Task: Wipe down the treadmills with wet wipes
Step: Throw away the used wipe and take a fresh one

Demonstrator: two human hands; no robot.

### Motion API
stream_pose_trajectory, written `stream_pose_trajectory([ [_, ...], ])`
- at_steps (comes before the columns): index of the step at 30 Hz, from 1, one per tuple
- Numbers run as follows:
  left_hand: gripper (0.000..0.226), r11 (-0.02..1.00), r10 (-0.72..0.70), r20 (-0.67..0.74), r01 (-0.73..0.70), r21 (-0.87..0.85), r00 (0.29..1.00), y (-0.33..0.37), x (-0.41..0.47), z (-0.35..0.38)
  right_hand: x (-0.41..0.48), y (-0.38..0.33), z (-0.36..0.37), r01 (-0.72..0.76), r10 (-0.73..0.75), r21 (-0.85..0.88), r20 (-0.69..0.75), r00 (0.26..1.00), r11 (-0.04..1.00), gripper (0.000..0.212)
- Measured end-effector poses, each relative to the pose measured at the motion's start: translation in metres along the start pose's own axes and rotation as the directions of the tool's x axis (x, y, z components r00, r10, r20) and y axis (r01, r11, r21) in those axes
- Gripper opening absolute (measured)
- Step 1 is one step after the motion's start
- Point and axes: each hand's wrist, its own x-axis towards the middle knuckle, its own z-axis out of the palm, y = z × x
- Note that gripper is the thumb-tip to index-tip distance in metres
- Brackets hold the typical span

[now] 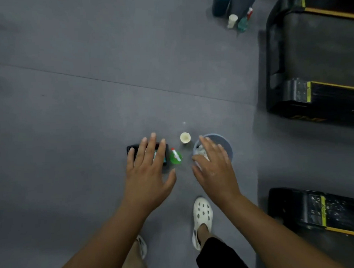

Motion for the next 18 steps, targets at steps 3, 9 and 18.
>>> stream_pose_trajectory([
  [3,0.08,1.0,-0.02,0.008,0.02,0.015,1.0,-0.067,-0.005,-0.004,0.025,-0.06,0.046,0.029,-0.029,0.019,0.008,1.0,0.999,0.017],
  [9,0.082,0.998,-0.032,0.049,0.029,0.053,0.998,-0.181,-0.004,0.026,0.06,-0.124,0.141,-0.005,0.003,0.053,0.051,0.999,0.999,0.02],
  [18,0.082,0.997,-0.069,0.12,0.066,0.032,0.99,-0.275,0.031,0.189,0.072,-0.078,0.319,0.041,-0.04,-0.006,0.186,0.982,0.999,0.038],
])
